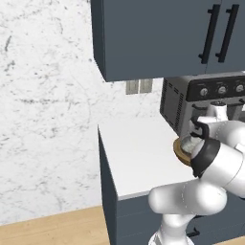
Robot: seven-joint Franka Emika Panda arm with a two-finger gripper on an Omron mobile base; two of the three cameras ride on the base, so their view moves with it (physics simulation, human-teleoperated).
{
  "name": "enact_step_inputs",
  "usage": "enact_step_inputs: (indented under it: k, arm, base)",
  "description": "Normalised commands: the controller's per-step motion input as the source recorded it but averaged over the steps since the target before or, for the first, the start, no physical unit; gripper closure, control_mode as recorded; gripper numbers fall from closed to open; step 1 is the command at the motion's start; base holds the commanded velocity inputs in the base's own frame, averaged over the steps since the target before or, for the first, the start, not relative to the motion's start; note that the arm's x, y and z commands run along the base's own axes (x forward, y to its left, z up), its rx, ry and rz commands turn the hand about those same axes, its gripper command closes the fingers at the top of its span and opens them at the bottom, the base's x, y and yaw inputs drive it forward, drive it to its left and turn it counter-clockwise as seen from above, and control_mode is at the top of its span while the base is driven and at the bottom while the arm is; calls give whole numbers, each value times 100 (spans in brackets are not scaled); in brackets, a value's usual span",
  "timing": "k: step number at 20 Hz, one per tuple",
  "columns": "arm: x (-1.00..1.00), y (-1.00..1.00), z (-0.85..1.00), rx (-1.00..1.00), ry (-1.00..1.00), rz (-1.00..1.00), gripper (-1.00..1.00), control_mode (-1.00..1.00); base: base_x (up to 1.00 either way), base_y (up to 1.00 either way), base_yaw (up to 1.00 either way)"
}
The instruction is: Pick up the bowls on the counter and stack them on top of one another in the open cabinet. Place the smaller bowl on top of the larger bowl.
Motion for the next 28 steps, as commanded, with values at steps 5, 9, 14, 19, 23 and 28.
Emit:
enact_step_inputs:
  k: [5, 9, 14, 19, 23, 28]
  arm:
    - [2, 0, -14, -3, 0, 0, 100, -100]
    - [16, 0, -13, -2, 0, 0, 100, -100]
    - [11, 0, 3, 0, 0, 0, -100, -100]
    - [0, -7, 36, 2, 0, 1, -100, -100]
    - [-1, -27, 36, 5, 0, 4, -100, -100]
    - [-11, -57, 0, 2, 0, 10, -100, -100]
  base:
    - [0, 0, 0]
    - [0, 0, 0]
    - [0, 0, 0]
    - [0, 0, 0]
    - [0, 0, 0]
    - [0, 0, 0]
